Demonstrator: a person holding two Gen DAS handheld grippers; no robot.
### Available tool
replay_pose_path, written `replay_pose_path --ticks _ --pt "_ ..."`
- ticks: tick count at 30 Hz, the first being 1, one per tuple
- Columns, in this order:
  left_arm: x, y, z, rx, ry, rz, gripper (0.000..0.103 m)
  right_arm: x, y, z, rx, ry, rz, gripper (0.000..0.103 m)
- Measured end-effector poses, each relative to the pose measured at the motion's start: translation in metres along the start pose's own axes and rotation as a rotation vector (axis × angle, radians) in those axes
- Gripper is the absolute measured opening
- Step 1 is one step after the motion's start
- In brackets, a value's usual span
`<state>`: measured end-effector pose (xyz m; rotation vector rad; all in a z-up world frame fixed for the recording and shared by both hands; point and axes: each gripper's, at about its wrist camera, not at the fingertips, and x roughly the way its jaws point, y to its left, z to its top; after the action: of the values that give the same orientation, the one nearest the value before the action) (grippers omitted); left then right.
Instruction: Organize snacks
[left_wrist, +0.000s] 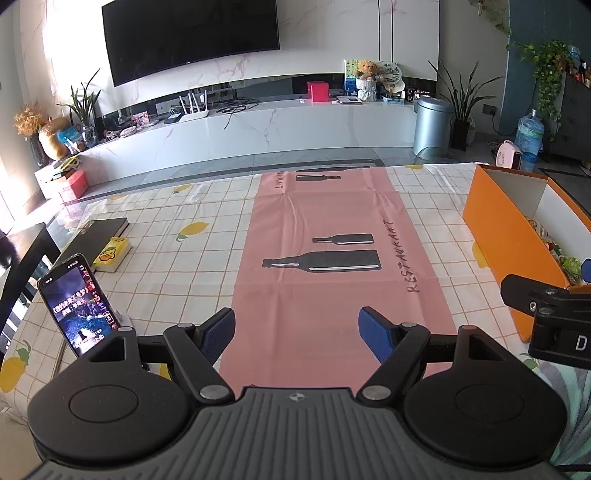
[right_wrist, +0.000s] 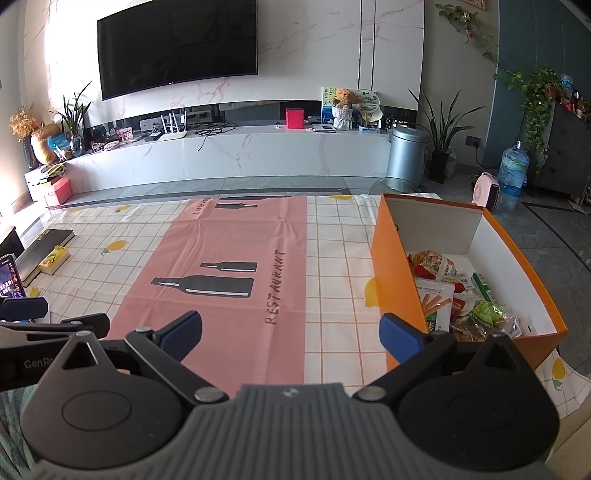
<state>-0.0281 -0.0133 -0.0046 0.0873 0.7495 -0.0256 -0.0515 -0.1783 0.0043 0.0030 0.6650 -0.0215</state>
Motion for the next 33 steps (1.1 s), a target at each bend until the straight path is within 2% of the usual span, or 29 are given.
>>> replay_pose_path --ticks 33 --pt "0.0015 0.0036 -0.0025 0.001 -0.004 0.003 0.088 0.0015 0.0006 0.0007 0.0 0.002 0.0 0.099"
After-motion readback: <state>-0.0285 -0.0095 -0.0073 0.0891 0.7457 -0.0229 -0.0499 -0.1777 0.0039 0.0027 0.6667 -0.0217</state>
